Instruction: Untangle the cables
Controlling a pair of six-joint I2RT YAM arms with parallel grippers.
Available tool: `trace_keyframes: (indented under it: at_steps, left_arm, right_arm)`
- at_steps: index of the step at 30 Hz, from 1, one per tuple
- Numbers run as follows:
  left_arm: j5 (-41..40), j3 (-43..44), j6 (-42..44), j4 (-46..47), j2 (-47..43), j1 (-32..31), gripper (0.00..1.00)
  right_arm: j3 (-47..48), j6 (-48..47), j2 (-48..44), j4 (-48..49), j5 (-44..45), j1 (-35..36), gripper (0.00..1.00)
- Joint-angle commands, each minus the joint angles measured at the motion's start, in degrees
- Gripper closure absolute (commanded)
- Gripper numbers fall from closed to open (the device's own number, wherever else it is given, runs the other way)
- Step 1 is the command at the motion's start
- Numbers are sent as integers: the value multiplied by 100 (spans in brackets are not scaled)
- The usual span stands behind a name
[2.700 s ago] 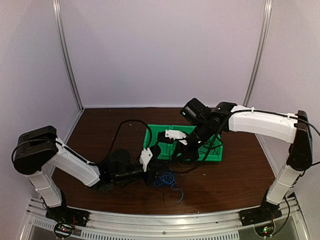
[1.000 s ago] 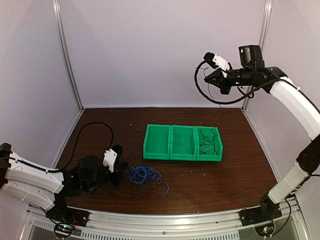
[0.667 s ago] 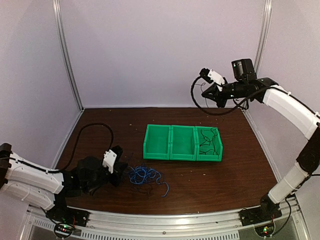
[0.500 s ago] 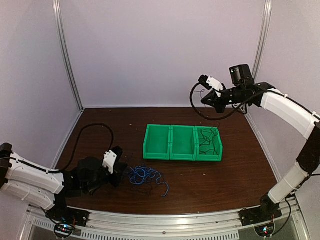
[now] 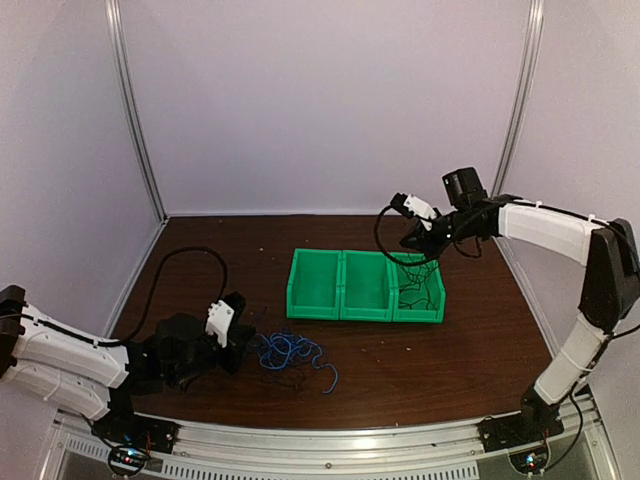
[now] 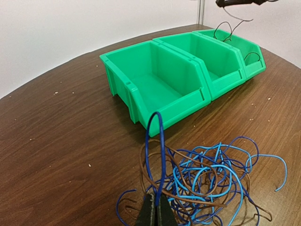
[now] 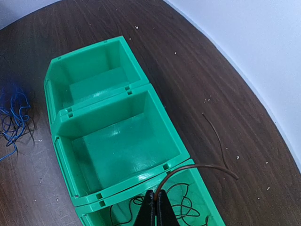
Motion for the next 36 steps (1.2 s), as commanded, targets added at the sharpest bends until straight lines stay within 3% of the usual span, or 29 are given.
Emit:
trace_keyframes:
  at_steps: [1,10,19,31,33,36]
  left_arm:
    - [-30,-34,-37,289,8,29,100]
    - [-32,-68,-52,314,26,29,100]
    - [-30,-69,-20,398,95,36,100]
    - [3,-47,-28,403,111,29,100]
    - [6,-56,-36,392,82,29,100]
    - [13,-52,-54,332,19,31,100]
  right_arm:
    - [-115,176,536,103,-39,-54,100]
    - [-305,567,767,189,-23,-54,100]
    - [-533,801,584,-207,1075,-4,100]
    - [-206,1053,1031,-793,1519,475,100]
    - [-131,1079,1056,-829,1627,555,96]
    - [-37,1093,969,-980,1714,576,77]
